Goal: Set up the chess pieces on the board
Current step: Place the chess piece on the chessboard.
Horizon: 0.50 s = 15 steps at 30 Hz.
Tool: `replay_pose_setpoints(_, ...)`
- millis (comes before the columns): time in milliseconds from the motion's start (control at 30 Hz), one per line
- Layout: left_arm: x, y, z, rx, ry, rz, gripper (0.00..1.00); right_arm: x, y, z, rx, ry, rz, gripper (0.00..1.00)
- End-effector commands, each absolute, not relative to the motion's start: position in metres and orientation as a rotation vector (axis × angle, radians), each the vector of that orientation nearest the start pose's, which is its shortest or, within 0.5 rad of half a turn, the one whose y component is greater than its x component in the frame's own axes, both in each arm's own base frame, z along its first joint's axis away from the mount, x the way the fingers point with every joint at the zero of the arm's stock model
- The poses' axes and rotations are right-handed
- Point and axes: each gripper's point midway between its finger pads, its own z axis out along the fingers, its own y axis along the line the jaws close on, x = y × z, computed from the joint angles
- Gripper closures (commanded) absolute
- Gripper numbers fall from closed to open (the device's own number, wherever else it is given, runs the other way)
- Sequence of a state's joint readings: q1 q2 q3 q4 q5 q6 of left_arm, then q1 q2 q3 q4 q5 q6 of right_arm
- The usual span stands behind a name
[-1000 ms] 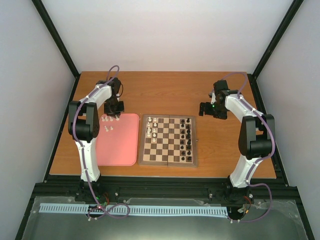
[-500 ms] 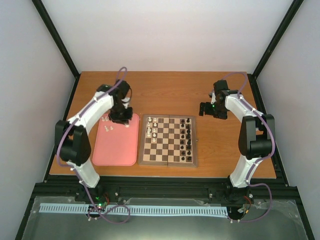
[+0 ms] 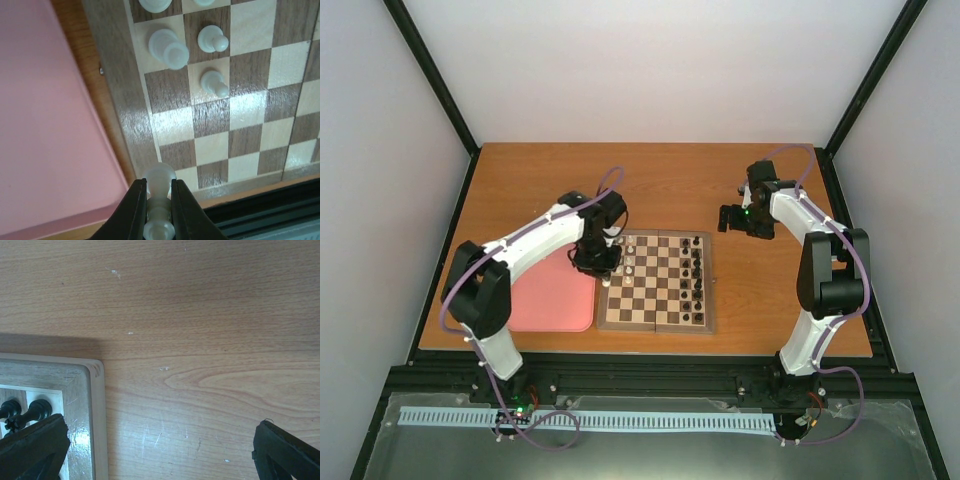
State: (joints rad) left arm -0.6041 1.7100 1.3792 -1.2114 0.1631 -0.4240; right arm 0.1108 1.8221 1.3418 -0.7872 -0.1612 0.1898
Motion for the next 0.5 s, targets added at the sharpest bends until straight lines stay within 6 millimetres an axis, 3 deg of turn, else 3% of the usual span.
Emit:
replay_pose_setpoints(0, 0.26, -0.218, 0.101, 0.272, 3.135, -0.222, 0.96, 0.4, 0.066, 0.088, 0.104, 2.806, 0.286, 0.0)
replay_pose_setpoints(467, 0.278, -0.224, 0.08, 0.275, 3.136, -0.126, 0.96, 0.404, 0.066, 0.085, 0.09, 2.815, 0.274, 0.0)
